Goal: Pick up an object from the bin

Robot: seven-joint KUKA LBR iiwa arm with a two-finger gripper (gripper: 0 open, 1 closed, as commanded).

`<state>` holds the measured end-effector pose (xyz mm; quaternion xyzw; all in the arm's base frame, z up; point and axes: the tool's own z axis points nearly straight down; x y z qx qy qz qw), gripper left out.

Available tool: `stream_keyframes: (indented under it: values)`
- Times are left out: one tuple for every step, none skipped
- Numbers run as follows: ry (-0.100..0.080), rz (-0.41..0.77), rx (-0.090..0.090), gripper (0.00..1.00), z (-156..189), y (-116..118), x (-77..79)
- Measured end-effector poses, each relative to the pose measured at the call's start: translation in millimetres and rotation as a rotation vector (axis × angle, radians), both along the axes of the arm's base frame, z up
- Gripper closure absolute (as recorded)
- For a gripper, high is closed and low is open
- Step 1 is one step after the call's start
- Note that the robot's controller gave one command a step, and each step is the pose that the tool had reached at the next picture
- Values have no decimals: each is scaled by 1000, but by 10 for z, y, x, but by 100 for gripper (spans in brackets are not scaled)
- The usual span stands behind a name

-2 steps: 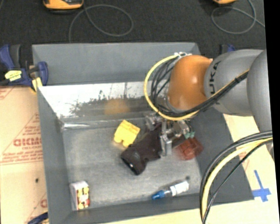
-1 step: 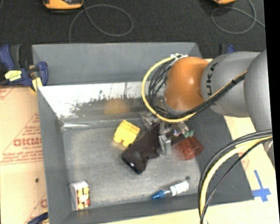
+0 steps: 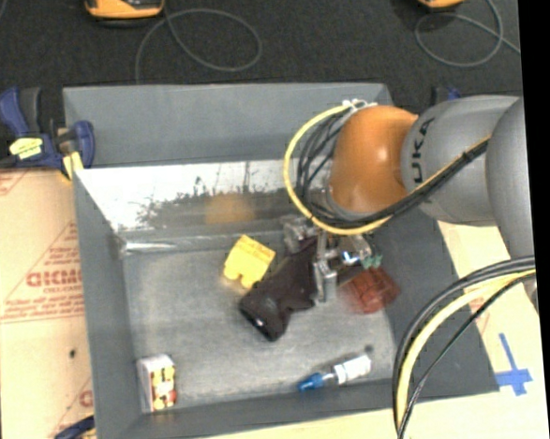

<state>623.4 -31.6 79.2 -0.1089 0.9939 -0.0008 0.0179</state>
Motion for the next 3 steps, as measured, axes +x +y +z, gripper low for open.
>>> stream_keyframes:
  values:
    - [-6, 97, -7, 100, -95, 28, 56]
    - [-6, 97, -7, 100, -95, 28, 56]
    - [-7, 97, -7, 100, -73, 28, 51]
